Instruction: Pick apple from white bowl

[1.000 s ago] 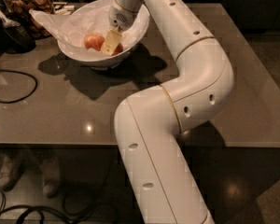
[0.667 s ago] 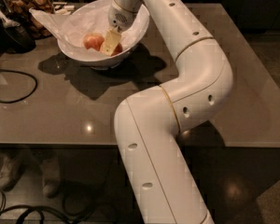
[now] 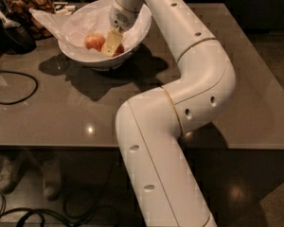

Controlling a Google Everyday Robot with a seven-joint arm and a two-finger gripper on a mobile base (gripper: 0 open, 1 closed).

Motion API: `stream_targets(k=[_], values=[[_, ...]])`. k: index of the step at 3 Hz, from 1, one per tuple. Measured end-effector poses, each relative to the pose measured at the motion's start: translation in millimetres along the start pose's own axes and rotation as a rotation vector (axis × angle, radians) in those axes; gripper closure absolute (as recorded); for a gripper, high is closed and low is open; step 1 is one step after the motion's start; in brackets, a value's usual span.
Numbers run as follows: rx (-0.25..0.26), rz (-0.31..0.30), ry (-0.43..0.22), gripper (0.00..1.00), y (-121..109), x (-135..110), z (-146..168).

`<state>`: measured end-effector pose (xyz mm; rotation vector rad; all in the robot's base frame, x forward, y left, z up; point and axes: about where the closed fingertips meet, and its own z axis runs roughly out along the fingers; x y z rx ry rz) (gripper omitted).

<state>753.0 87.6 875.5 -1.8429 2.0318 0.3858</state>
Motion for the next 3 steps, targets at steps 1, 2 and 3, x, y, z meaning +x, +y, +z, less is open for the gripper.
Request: stream_targets(k=[1, 2, 3], values=[[0.029, -0.048, -0.017, 1.00, -0.4, -6.4, -15.4], [0.051, -0.089, -0.034, 1.00, 1.8, -13.5, -31.7], [0.057, -0.117, -0.042, 1.00, 5.1, -19.0, -39.3]])
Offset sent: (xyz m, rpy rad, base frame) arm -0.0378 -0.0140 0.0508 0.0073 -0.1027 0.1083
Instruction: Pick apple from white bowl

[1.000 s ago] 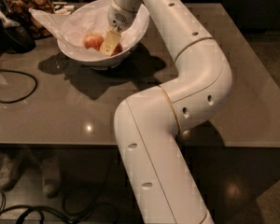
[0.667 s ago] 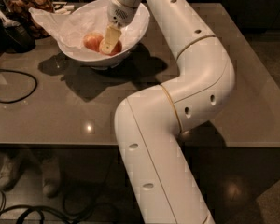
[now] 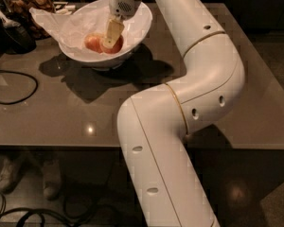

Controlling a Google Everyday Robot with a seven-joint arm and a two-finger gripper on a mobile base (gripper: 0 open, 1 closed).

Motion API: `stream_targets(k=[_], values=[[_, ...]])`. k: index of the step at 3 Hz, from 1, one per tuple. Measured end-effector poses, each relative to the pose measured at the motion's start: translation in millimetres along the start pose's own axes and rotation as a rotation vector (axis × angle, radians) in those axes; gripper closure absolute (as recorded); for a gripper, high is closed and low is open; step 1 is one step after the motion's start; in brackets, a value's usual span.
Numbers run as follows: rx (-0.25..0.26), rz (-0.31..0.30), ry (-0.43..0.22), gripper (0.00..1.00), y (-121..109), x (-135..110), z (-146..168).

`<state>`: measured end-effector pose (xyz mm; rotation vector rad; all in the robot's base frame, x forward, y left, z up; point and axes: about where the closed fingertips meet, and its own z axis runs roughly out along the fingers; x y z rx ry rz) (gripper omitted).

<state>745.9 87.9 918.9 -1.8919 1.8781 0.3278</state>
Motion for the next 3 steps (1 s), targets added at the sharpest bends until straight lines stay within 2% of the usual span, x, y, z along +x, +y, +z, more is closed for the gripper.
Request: stream_targets(k=[3], values=[[-0.016, -0.110, -0.009, 1.00, 20.2, -32.6, -23.8]])
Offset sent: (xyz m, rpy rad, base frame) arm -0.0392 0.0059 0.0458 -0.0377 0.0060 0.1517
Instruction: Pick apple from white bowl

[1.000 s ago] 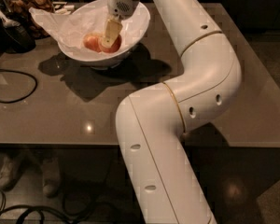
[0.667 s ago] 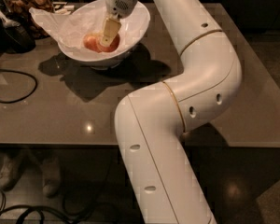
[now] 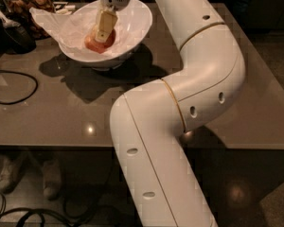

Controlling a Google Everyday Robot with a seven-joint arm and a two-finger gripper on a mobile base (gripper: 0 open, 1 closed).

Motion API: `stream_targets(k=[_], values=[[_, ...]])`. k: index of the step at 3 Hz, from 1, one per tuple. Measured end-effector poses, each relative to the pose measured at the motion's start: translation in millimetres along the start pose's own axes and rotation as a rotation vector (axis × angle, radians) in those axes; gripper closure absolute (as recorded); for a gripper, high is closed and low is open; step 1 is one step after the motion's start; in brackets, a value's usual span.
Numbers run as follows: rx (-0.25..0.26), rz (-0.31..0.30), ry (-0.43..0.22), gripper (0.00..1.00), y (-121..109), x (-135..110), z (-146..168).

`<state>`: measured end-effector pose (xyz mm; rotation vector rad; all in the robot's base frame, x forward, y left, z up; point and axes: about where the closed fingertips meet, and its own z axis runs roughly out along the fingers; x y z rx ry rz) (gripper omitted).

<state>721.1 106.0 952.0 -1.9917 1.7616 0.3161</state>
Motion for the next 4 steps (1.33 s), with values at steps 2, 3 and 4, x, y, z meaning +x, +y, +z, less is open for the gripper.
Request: stream_targets(k=[2, 3, 4], values=[[0.009, -0.058, 0.018, 1.00, 8.6, -24.0, -15.5], [0.011, -0.080, 0.012, 1.00, 12.7, -32.6, -23.0], [0.013, -0.092, 0.008, 1.00, 15.1, -37.2, -27.1]])
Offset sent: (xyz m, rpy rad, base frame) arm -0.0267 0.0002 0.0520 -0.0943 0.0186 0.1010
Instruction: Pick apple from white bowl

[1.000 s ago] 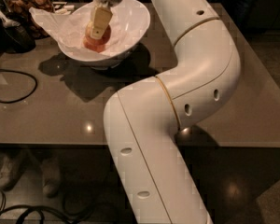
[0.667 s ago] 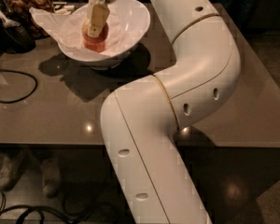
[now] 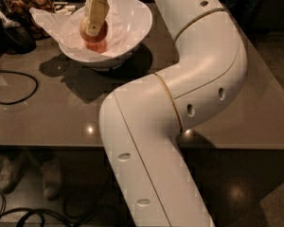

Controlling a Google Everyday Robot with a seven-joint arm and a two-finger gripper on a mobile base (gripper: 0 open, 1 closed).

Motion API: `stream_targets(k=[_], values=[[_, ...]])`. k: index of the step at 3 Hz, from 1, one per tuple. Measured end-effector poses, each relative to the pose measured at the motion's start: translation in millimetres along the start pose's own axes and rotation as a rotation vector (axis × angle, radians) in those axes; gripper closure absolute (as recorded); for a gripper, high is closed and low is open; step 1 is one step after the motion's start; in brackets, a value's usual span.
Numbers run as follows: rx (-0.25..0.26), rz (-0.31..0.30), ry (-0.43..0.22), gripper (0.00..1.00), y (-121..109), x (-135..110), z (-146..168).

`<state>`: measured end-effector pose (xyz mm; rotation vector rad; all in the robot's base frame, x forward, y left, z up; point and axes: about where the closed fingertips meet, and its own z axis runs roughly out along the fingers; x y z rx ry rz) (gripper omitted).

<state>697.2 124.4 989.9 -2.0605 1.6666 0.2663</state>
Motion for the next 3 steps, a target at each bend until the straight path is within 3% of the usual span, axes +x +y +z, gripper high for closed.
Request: stream_targets(k=[2, 3], values=[[0.045, -0.081, 0.000, 1.00, 8.9, -27.1, -36.6], [0.071, -0.136, -0.035, 1.00, 16.2, -44.4, -60.2]])
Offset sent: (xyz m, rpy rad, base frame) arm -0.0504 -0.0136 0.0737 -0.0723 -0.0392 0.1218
